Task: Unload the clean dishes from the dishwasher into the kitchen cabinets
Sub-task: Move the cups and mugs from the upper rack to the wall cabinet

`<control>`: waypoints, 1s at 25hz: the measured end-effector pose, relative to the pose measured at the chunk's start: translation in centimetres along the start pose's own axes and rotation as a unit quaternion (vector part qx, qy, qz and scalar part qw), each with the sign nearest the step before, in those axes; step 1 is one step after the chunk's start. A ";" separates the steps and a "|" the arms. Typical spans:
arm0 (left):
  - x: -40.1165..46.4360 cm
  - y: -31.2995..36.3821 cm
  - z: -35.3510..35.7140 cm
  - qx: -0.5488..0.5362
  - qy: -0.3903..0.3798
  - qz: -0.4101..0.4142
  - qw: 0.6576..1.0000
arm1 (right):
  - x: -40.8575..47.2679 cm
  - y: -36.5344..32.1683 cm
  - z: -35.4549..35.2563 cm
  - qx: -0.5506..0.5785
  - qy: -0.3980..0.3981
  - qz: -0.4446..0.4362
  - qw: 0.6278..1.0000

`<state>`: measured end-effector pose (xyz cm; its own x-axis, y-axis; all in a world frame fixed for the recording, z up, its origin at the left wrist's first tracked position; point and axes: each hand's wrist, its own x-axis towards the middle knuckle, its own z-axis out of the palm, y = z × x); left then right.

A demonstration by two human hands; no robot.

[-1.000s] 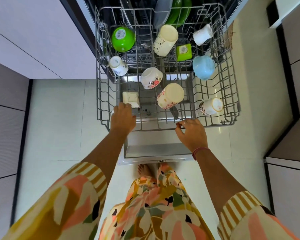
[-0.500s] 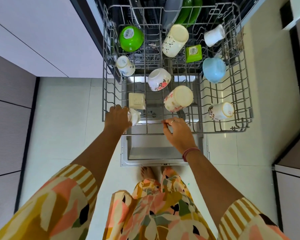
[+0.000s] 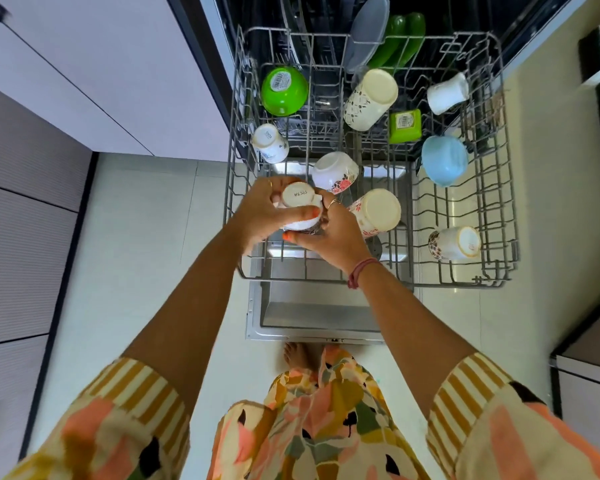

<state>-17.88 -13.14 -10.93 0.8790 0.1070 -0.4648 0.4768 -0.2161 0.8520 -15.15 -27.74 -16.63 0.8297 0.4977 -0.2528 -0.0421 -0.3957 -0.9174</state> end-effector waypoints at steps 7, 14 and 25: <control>1.6 -2.2 -0.2 -0.152 0.192 -0.018 0.970 | 7.2 0.6 -1.1 -0.006 -0.208 0.027 0.978; 5.6 -3.6 -1.8 -0.146 0.245 -0.034 0.958 | 18.8 1.8 3.8 -0.199 0.009 -0.029 0.979; 7.6 -4.2 -1.0 -0.155 0.234 -0.050 0.958 | 22.5 2.7 4.9 -0.146 0.053 0.026 0.987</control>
<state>-13.25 -10.49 -17.82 0.7019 0.5519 -0.4502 0.4742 0.1095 0.8736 0.74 -13.83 -26.25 0.8847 0.3938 -0.2493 0.0640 -0.6325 -0.7719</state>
